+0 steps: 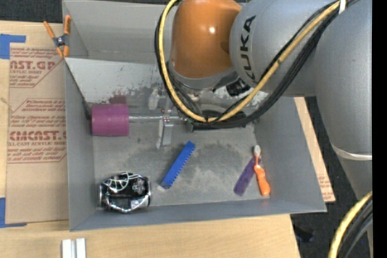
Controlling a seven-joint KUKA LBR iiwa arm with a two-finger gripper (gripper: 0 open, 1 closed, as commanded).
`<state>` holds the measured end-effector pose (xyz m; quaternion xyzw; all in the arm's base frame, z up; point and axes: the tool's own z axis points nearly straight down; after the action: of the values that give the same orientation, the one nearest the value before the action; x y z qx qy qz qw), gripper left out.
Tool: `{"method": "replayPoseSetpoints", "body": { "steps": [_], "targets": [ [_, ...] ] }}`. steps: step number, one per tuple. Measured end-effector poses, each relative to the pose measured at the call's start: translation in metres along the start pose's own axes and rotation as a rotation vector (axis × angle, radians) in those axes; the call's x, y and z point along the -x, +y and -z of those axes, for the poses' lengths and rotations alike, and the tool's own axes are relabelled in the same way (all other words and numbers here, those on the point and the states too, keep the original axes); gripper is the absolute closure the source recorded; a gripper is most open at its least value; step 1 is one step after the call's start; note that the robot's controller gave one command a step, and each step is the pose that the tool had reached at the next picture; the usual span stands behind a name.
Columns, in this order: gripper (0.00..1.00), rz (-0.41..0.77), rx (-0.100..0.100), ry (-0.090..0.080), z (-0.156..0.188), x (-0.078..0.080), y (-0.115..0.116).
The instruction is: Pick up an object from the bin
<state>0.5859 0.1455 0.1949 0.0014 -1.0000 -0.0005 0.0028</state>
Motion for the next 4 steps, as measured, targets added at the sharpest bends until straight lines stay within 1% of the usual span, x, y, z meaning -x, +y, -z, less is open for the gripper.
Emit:
{"method": "replayPoseSetpoints", "body": {
  "steps": [1,2,3,4],
  "targets": [
    [1.00,-0.002,0.001,-0.008,0.005,0.002,-0.001],
    [0.00,-0.002,0.001,-0.008,0.005,0.002,-0.001],
    [0.00,-0.002,0.001,-0.008,0.005,0.002,-0.001],
    [0.00,0.006,0.003,-0.014,-0.055,0.001,-0.005]
  ]
}}
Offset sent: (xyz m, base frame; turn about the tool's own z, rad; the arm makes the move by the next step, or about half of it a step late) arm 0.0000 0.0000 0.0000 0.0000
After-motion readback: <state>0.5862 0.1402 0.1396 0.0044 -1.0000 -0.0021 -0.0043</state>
